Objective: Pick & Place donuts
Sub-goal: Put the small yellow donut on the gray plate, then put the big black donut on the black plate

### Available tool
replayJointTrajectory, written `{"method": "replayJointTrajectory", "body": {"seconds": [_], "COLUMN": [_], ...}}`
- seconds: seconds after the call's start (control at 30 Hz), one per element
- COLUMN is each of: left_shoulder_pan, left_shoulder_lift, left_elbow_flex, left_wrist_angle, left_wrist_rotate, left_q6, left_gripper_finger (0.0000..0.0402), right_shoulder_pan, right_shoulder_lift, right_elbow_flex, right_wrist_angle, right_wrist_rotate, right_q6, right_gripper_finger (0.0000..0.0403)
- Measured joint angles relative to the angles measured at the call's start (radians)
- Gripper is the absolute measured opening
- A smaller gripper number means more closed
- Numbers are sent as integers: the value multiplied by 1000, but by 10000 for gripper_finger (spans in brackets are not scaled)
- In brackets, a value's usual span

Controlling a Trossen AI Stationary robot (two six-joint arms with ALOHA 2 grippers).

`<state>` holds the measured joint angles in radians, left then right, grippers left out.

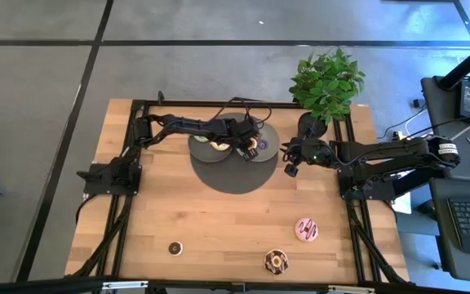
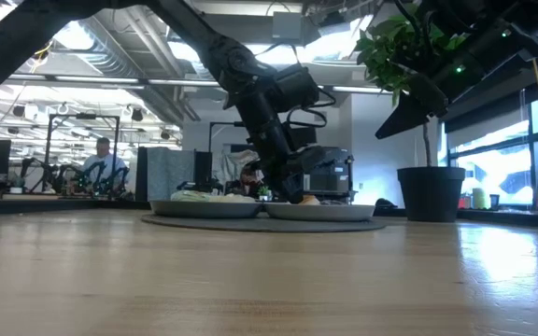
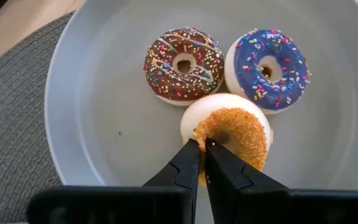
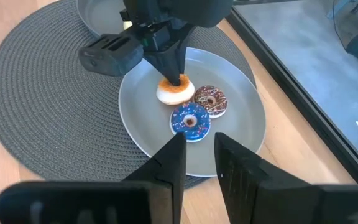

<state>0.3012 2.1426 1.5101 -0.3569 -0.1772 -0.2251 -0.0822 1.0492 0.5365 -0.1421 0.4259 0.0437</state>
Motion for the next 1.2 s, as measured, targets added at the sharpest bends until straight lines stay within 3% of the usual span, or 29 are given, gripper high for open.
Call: {"method": "replayJointTrajectory", "body": {"seconds": [0.3, 0.73, 1.0, 1.2], "left_shoulder_pan": [0, -5, -4, 6], "left_shoulder_lift": [0, -3, -5, -76], "left_elbow_flex": [0, 0, 0, 0], "left_wrist_angle": [1, 4, 14, -41], "left_wrist_rotate": [-60, -94, -96, -130], "left_q6": [-42, -65, -68, -8], "left_gripper_finger": [21, 94, 95, 95], "right_shoulder_pan": [0, 0, 0, 0], "right_shoulder_lift": [0, 0, 0, 0], "right_elbow_flex": [0, 0, 0, 0], "right_wrist_angle": [0, 0, 0, -13], "right_wrist_rotate": [0, 0, 0, 0], "right_q6": [1, 3, 4, 4], "right_gripper_finger": [86, 86, 86, 86]}}
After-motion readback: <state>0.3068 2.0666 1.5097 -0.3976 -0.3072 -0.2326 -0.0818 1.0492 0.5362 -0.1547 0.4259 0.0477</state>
